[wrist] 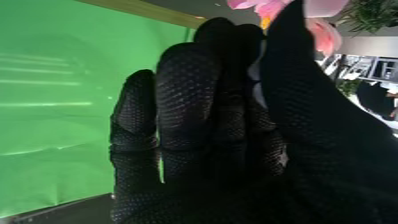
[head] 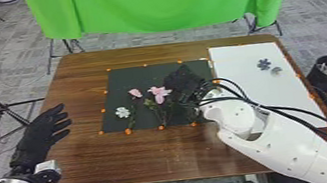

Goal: Arrange flowers

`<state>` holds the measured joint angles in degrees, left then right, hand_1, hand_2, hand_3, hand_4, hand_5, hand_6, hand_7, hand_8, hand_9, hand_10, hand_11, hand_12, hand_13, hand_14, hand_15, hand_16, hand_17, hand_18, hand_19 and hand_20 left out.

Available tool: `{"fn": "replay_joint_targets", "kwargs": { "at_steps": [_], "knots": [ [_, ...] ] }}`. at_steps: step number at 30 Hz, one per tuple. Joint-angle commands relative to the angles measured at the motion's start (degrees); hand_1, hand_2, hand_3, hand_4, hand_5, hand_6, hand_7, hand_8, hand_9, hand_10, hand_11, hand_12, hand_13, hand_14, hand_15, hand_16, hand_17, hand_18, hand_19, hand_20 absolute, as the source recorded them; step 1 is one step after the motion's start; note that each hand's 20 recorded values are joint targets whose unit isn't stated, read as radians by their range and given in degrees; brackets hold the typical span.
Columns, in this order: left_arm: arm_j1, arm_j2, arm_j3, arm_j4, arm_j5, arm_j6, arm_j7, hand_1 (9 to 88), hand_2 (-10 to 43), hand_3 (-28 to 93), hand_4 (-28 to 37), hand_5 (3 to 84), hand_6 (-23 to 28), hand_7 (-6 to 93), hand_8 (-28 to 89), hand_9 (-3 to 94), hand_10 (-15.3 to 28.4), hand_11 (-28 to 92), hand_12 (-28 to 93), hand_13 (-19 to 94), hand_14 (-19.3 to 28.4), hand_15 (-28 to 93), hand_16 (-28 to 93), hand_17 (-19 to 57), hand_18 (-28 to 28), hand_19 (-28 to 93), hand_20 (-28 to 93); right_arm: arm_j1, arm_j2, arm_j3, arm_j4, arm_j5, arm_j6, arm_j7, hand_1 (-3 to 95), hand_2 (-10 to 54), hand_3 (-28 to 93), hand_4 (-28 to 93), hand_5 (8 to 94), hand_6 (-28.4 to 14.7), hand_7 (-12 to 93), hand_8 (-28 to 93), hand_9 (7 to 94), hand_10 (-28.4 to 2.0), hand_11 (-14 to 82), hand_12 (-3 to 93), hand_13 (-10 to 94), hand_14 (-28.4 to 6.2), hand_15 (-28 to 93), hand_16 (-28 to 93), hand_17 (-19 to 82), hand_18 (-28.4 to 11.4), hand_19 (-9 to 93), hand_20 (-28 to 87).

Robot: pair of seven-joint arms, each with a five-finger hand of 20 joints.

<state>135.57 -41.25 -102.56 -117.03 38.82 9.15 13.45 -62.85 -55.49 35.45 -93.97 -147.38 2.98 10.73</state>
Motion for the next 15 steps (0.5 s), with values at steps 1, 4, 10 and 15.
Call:
{"fn": "replay_joint_targets", "kwargs": {
  "at_steps": [1, 4, 10, 15],
  "knots": [
    [0.39, -0.19, -0.21, 0.14, 0.03, -0.32, -0.17, 27.0, -6.3, 70, -25.1, 28.1, 3.7, 24.8, -13, 23.0, 11.8, 31, 16, 18, 13.6, 39, -1, -7.6, 21.7, 49, 10, -0.59, -0.30, 1.62, -1.04, -0.51, -1.47, -1.47, 36.7, -9.5, 81, -28, 61.7, 2.8, 53, -4, 74.3, -7.6, 35.8, 32.8, 71, -3.8, 66, 21, 25, -19.3, 79, 36],
    [0.39, -0.31, -0.31, 0.16, 0.13, -0.56, -0.46, 27.1, -6.2, 70, -25.2, 28.1, 3.6, 24.9, -13, 22.9, 11.7, 30, 16, 18, 13.6, 39, -1, -7.6, 21.6, 49, 10, -1.03, -0.28, 2.13, -1.37, -0.35, -1.96, -1.72, 33.7, -9.5, 82, -28, 61.1, 2.9, 52, -4, 72.2, -8.5, 40.4, 26.8, 70, -4.2, 66, 21, 24, -19.6, 79, 37],
    [0.57, -0.09, -0.37, 0.20, 0.12, -0.63, -0.42, 26.8, -6.4, 70, -25.1, 28.1, 3.7, 25.0, -13, 22.9, 11.9, 31, 16, 18, 13.6, 39, -1, -7.6, 21.7, 49, 10, -1.53, -0.03, 2.88, -1.92, -0.10, -2.77, -2.66, 31.2, -9.5, 83, -28, 60.4, 2.7, 49, -4, 70.0, -8.6, 41.5, 25.6, 69, -4.6, 66, 20, 23, -19.7, 78, 37],
    [0.53, 0.02, -0.30, 0.23, 0.09, -0.68, -0.38, 26.9, -6.3, 70, -25.2, 28.1, 3.6, 25.0, -13, 22.9, 11.9, 31, 16, 18, 13.6, 39, -1, -7.6, 21.7, 49, 10, -3.33, 0.59, 5.13, -3.87, 0.17, -4.21, -4.84, 30.2, -9.5, 83, -28, 60.3, 2.7, 48, -4, 69.6, -8.6, 41.7, 25.2, 68, -5.0, 67, 20, 23, -19.9, 78, 37]
  ]
}}
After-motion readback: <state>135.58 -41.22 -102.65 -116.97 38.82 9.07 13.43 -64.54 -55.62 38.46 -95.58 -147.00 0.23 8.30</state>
